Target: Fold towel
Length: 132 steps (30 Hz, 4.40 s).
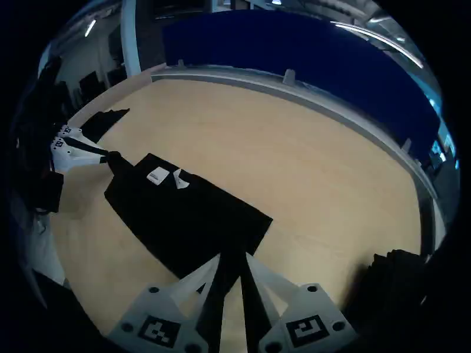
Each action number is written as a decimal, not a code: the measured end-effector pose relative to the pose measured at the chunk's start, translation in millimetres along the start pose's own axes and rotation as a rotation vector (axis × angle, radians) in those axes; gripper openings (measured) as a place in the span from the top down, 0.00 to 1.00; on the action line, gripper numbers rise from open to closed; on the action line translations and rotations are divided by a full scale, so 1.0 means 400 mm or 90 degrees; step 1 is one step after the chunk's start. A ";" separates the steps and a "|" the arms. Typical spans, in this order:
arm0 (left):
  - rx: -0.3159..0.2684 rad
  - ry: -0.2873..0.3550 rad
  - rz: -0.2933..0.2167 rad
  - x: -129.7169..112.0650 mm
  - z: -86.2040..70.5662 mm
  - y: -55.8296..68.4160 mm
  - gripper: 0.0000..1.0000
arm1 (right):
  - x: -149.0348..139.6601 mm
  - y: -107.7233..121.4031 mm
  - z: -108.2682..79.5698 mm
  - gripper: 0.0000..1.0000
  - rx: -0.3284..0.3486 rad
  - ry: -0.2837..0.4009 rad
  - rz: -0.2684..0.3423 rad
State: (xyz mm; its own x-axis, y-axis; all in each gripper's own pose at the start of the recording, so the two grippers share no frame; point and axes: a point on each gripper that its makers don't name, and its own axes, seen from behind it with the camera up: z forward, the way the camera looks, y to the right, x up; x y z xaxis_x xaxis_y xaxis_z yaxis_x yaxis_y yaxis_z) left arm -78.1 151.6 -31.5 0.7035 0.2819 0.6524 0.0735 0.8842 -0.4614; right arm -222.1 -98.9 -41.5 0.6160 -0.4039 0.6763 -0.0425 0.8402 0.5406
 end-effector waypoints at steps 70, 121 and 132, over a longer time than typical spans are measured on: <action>0.085 0.028 -0.061 -0.024 -0.005 -0.088 0.07 | -0.010 0.023 -0.015 0.00 -0.074 0.057 0.058; 0.183 0.026 -0.182 -0.244 -0.288 -0.108 0.06 | -0.193 -0.056 0.031 0.59 0.043 -0.060 -0.079; 0.183 0.021 -0.184 -0.254 -0.284 -0.111 0.07 | -0.189 -0.063 0.039 0.78 0.053 -0.061 -0.083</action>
State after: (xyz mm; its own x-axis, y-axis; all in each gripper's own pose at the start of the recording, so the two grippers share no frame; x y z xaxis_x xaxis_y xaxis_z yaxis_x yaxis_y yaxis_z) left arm -72.6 41.3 -145.5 0.7053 -0.0014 0.7089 0.0742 0.9947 -0.0718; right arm -280.1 -95.4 -98.5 0.5435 -0.5437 0.6395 -0.0336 0.7472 0.6638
